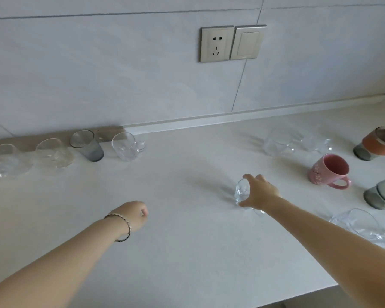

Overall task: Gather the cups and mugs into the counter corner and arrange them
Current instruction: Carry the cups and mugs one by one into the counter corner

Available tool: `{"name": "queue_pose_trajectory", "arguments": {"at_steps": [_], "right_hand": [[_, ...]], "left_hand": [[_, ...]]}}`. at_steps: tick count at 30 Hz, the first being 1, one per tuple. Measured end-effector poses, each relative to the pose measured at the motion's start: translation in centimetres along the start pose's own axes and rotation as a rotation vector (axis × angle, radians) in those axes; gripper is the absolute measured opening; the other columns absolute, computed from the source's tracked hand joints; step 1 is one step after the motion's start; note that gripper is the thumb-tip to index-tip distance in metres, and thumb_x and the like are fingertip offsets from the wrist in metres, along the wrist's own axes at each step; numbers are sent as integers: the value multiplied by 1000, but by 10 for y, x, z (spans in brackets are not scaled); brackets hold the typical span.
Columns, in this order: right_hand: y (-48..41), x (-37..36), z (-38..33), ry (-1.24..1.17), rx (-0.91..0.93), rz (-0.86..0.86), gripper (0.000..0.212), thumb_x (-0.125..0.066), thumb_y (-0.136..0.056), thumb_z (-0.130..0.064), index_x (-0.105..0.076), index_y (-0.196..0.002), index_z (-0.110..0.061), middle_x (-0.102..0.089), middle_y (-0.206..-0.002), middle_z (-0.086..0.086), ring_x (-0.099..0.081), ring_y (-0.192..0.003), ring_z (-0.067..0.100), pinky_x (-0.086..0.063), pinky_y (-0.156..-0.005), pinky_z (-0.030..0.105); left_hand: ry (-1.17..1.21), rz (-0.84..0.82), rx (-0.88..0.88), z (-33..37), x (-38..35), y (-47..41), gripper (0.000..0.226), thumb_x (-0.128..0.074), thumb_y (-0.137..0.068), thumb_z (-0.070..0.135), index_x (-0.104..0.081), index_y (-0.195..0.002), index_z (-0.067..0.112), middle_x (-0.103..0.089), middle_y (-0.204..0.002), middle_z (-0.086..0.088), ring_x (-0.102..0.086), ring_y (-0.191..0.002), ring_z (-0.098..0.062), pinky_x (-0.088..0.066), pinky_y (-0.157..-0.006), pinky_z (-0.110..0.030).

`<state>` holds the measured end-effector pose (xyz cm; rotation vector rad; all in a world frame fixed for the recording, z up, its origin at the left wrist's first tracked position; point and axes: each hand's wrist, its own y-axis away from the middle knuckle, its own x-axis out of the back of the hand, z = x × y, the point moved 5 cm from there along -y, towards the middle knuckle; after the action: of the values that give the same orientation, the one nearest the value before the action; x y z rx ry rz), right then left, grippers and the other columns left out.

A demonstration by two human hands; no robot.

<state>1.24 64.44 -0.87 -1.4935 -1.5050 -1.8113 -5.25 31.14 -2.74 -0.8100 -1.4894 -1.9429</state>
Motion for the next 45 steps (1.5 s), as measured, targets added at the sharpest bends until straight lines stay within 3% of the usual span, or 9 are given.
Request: {"name": "queue_pose_trajectory", "arguments": {"at_steps": [3,7,12,15,19,28,33,42,45], "right_hand": [[11,-6,-67,43,142,-41,85,-73,-69,-40,-29,-141,-32,-43,-130,1,-54,-117,23,-44,-87,29],[28,-26,-170,69,322,-72,86,-74,-68,-40,-28,-141,-32,-43,-131,0,-55,-117,21,-45,-90,29],[54,-59,-311,85,472,-85,95,-76,-69,-38,-21,-145,-23,-42,-136,3,-52,-122,24,-43,-97,33],[69,-81,-388,79,500,-103,93,-76,-69,-38,-23,-144,-19,-42,-137,2,-51,-123,24,-44,-97,33],[85,-106,-492,119,556,-114,87,-76,-68,-36,-29,-139,-19,-45,-132,2,-55,-117,24,-46,-92,33],[88,-135,-679,98,659,-81,88,-77,-68,-30,-29,-141,-18,-43,-133,8,-53,-118,29,-46,-91,34],[91,-152,-736,85,725,-69,85,-78,-70,-30,-31,-140,-18,-42,-135,9,-51,-120,29,-46,-92,35],[89,-175,-757,56,726,-106,85,-76,-76,-26,-26,-143,-13,-35,-142,10,-46,-126,31,-44,-97,39],[90,-176,-750,-44,713,-113,82,-71,-81,-16,-20,-146,-11,-30,-145,12,-45,-127,32,-44,-99,39]], "left_hand": [[46,14,60,-43,6,14,25,-41,-92,17,-60,-108,17,-60,-120,-1,-55,-98,-18,-45,-93,-28],[101,26,148,-121,12,31,15,-40,-92,17,-53,-92,24,-59,-122,0,-57,-109,-20,-46,-96,-30],[153,43,227,-235,24,50,21,-40,-92,13,-59,-98,19,-60,-122,-3,-57,-113,-22,-45,-97,-30],[150,32,246,-306,34,55,16,-39,-91,12,-51,-88,22,-60,-109,-3,-55,-97,-21,-46,-93,-30],[127,3,285,-395,41,60,22,-38,-85,7,-41,-70,23,-44,-88,-1,-40,-78,-21,-36,-64,-26],[237,-14,319,-493,35,61,38,-37,-86,8,-25,-56,29,-23,-64,9,-31,-64,-16,-16,-51,-22],[298,-5,334,-509,36,58,29,-37,-85,8,-35,-62,26,-40,-87,2,-35,-80,-19,-31,-71,-27],[305,-1,311,-528,19,49,38,-37,-85,9,-23,-56,29,-29,-73,6,-31,-82,-16,-26,-74,-27],[293,11,280,-525,18,47,30,-38,-86,9,-32,-62,26,-39,-84,3,-35,-80,-18,-31,-74,-27]]}}
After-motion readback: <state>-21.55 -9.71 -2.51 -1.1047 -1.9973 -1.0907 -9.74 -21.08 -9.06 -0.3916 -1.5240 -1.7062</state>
